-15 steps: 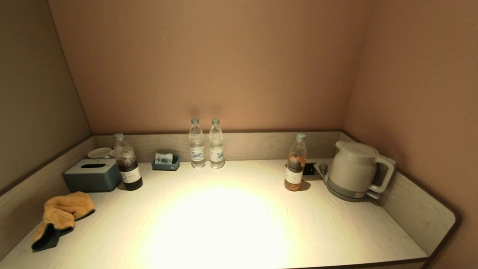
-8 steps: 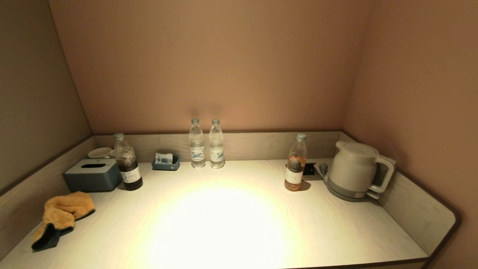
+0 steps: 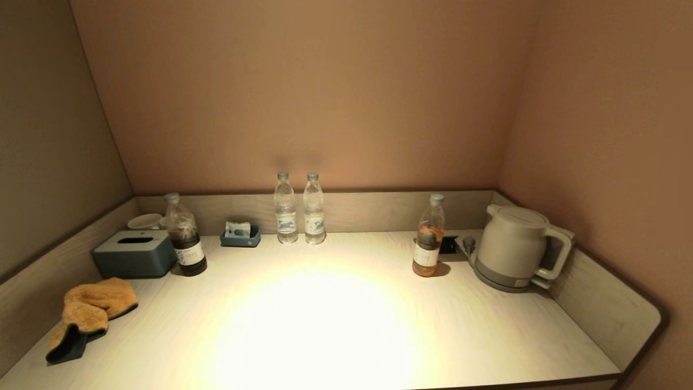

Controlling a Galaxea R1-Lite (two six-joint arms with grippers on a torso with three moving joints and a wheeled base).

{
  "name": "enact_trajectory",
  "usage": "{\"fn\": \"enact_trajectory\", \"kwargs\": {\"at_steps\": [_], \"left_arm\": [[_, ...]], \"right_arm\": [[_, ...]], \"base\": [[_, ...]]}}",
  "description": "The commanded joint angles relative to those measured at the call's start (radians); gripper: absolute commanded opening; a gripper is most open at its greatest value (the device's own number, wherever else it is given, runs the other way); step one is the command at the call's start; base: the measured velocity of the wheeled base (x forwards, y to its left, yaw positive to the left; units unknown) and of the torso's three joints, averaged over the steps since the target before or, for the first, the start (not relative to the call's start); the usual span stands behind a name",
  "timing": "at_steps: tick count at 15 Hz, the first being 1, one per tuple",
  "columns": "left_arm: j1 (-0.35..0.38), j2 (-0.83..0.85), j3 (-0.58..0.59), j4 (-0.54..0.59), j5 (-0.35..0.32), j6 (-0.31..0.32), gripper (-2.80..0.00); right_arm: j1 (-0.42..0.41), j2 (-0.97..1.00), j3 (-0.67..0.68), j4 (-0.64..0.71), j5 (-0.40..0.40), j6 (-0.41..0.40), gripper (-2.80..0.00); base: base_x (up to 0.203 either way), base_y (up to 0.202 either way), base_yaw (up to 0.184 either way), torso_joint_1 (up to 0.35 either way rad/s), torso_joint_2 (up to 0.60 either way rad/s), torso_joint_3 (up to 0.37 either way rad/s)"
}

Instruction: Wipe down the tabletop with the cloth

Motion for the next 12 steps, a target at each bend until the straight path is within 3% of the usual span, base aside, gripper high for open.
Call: {"fn": "enact_trajectory", "kwargs": {"at_steps": [1,12], "left_arm": [[0.0,-0.001,0.0,0.017,-0.001,-0.001,-2.8],[0.0,-0.001,0.0,0.017,0.003,-0.015,-2.8]], "right_arm": [[0.0,0.0,0.0,0.0,0.0,-0.001,-2.8],[0.0,0.0,0.0,0.0,0.0,-0.001,-2.8]], "base": [[0.0,0.0,0.0,0.0,0.0,0.0],[0.0,0.0,0.0,0.0,0.0,0.0]]}}
